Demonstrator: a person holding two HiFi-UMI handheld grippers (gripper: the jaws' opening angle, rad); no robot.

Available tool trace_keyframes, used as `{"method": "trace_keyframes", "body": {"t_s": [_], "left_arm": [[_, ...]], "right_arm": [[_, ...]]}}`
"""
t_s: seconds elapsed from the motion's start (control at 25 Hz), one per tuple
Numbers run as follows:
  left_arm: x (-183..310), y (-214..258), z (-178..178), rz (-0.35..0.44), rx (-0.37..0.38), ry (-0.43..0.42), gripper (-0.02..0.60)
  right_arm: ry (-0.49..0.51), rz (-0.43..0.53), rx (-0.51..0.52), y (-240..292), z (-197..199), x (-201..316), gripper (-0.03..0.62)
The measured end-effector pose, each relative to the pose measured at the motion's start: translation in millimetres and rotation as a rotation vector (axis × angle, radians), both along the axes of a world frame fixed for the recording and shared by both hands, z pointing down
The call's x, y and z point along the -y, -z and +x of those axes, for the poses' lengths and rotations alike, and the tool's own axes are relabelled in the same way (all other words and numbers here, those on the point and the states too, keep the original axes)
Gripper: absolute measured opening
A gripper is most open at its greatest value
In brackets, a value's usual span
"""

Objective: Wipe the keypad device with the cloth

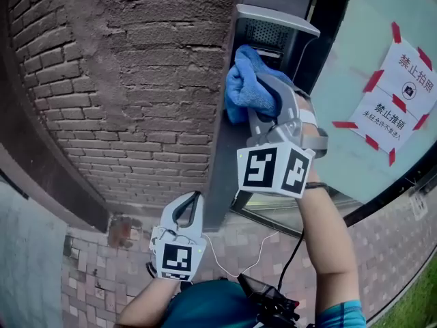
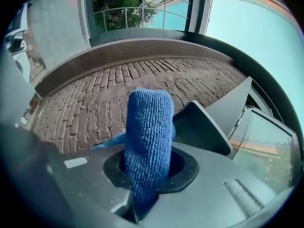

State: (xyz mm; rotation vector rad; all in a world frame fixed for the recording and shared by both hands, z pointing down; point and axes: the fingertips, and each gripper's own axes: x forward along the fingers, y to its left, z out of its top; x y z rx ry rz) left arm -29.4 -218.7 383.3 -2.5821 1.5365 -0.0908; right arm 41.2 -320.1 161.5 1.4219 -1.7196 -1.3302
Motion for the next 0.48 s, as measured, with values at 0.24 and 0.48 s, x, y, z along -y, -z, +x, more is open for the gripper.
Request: {"method": "trace_keyframes", "body": {"t_s": [0.24, 0.48], "left_arm": [[-3, -4, 8, -0.008, 0.018, -0.033, 0.067], [-8, 4, 11, 0.003, 0.004, -0.053, -0.012]], "right_arm": [[0.0, -0.093, -0.034, -51, -2, 6, 0.049], [-0.009, -0.142, -0.048, -69, 2, 9, 0.049]]}}
